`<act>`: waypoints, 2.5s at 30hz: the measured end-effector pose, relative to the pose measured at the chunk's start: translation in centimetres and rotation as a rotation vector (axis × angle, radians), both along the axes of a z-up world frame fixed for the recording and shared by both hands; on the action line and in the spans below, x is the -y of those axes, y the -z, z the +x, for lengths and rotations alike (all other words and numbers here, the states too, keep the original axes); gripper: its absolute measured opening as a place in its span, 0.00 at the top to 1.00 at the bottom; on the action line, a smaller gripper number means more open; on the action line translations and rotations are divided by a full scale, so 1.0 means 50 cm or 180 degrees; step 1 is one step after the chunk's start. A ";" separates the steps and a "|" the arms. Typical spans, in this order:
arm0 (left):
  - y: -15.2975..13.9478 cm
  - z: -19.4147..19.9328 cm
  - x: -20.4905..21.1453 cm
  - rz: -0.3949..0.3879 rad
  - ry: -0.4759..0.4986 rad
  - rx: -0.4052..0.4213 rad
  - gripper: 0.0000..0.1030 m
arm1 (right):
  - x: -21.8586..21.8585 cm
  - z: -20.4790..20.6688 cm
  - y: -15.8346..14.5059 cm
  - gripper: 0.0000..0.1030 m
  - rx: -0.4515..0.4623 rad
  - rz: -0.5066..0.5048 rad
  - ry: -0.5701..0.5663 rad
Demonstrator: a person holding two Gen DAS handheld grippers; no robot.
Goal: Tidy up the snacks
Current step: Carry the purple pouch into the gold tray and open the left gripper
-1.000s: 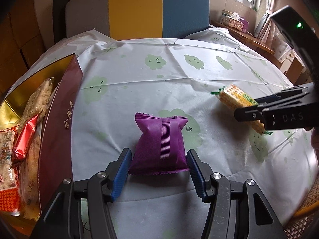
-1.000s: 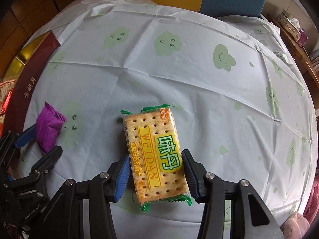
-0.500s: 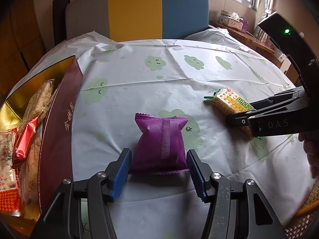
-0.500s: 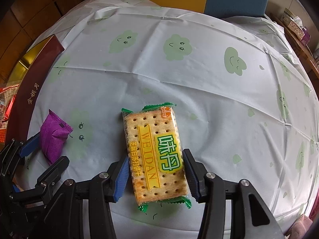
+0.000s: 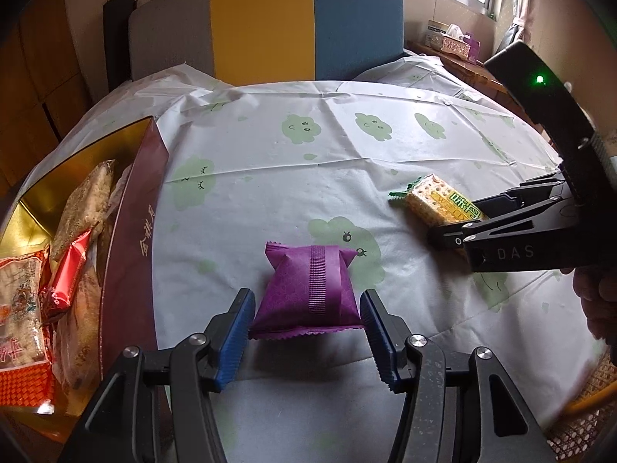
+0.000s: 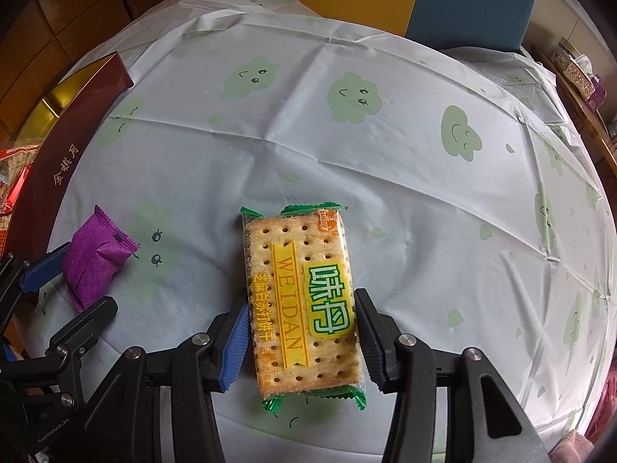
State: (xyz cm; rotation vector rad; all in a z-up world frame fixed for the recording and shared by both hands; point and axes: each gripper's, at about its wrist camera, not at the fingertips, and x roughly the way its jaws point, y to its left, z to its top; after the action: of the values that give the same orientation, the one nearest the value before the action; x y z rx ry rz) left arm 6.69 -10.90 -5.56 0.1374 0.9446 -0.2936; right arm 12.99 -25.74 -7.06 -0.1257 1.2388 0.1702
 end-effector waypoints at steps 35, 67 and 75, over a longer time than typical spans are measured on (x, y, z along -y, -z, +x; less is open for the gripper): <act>-0.125 0.004 -0.119 -0.0404 -0.0363 0.0257 0.45 | -0.016 -0.021 -0.006 0.50 0.0113 -0.0161 -0.0098; -0.148 0.091 -0.460 -0.0168 -0.1604 0.0466 0.44 | -0.023 -0.026 -0.006 0.50 0.0135 -0.0210 -0.0098; -0.104 0.099 -0.473 -0.0271 -0.1716 0.0210 0.43 | -0.021 -0.026 -0.007 0.50 0.0130 -0.0196 -0.0086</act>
State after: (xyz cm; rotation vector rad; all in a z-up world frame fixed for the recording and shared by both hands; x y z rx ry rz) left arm 11.64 12.76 -0.38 -0.1852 0.8670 0.1680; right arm 11.71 -24.68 -6.72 -0.1984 1.2024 0.1524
